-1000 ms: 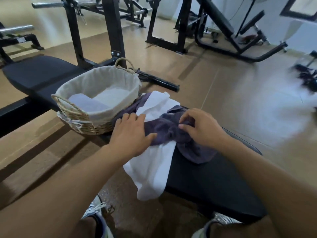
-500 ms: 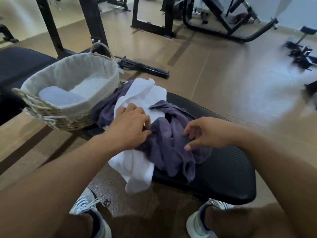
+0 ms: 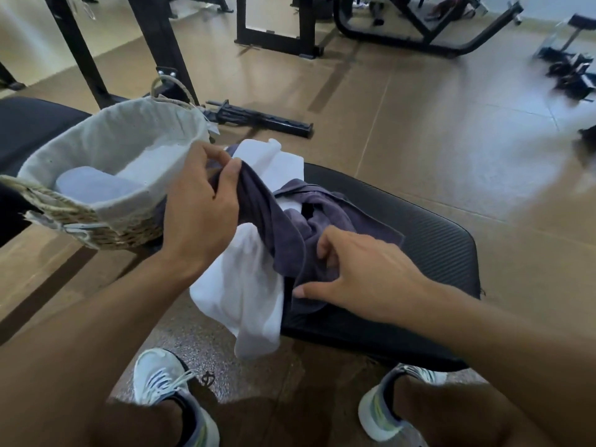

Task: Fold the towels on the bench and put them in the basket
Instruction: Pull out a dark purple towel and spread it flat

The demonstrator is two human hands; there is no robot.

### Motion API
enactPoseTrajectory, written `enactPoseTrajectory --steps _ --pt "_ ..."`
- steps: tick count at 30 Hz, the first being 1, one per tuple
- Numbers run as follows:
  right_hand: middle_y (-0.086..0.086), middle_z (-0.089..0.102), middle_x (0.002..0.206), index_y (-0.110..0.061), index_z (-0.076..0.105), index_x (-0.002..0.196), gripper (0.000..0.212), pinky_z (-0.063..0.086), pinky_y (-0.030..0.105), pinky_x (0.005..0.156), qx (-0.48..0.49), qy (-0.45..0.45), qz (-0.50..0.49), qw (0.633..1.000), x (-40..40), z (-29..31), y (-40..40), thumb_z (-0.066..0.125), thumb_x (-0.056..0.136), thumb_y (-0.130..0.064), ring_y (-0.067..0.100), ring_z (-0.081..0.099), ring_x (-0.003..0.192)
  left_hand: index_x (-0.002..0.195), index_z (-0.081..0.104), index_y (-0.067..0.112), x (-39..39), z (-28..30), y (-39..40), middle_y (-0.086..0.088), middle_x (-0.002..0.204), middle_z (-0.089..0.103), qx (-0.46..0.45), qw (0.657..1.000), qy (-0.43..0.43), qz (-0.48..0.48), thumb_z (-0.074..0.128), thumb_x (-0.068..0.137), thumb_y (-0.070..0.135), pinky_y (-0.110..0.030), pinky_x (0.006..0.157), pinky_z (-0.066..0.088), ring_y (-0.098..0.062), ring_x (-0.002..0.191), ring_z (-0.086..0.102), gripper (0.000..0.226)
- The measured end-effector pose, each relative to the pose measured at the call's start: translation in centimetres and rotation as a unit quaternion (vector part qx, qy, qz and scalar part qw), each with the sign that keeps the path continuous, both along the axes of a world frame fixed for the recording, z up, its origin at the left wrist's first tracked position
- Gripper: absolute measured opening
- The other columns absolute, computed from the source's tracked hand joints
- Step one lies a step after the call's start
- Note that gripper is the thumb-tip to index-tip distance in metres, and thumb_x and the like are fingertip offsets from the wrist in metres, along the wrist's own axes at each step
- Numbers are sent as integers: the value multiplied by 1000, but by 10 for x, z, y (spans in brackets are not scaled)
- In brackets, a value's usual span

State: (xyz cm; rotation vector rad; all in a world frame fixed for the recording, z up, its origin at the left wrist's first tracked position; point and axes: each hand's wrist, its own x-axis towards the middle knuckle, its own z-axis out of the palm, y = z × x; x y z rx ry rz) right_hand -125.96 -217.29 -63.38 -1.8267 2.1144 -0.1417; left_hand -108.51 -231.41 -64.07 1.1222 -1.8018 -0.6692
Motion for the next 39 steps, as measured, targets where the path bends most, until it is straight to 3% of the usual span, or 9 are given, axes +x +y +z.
enactPoseTrajectory --steps 4,8,11,15,19,25,30,34,39 --pt "-15 63 105 -35 56 103 26 48 36 75 -14 -18 9 1000 6 -18 -3 60 90 -57 13 61 97 108 53 21 4 4 6 6 102 65 -54 997 -47 -17 59 91 8 -15 82 48 -6 92 60 22" --pt "-14 72 105 -38 66 100 10 51 35 80 -21 -22 -42 999 -13 -19 -18 59 94 -35 18 65 103 94 66 23 -1 3 28 13 92 67 -99 959 -126 -233 67 82 10 -30 79 51 -7 86 60 18" --pt "-16 69 105 -40 66 99 16 52 34 87 -71 -25 -110 991 -51 -20 -32 64 89 -27 17 64 107 101 65 32 -7 -14 49 16 97 66 -104 851 -319 -405 76 76 39 -36 81 49 -8 94 59 28" --pt "-6 66 127 -32 60 127 39 50 40 99 -13 -19 -96 995 -95 -42 -42 70 89 -27 20 61 119 122 56 36 -9 -37 52 15 119 56 -161 771 -484 -382 76 69 41 -36 90 45 -15 113 51 58" --pt "-7 74 95 -28 65 107 24 47 28 76 -6 -41 -105 994 -112 -58 -47 74 87 -19 17 67 95 122 59 33 -8 -38 48 11 118 56 -193 754 -492 -390 67 69 17 -36 88 46 -18 111 52 56" --pt "-5 68 86 -23 61 103 25 49 29 75 91 -27 -135 986 -129 -38 -46 77 86 -16 21 66 84 79 57 29 -14 -34 39 8 76 62 -184 831 -400 -339 45 81 38 -35 66 41 -22 78 61 16" --pt "1 72 84 -21 62 100 24 51 27 59 265 41 -123 955 -150 -10 -15 78 85 -11 18 67 70 83 44 25 -8 -10 24 -4 69 61 -97 947 -273 -140 49 97 44 -38 60 40 -36 75 61 24" --pt "-1 79 76 -15 68 95 21 55 26 60 404 22 -106 908 -145 4 -3 82 84 -27 9 74 65 94 59 18 5 9 -5 -3 81 57 -40 983 -179 7 52 101 33 -37 72 38 -28 80 51 18" --pt "2 74 89 -23 69 82 28 59 46 83 77 71 -176 979 -141 -14 -24 72 86 -51 24 69 82 86 60 28 11 10 -5 0 73 62 -11 982 -189 17 54 99 34 -34 67 36 -25 74 54 15"
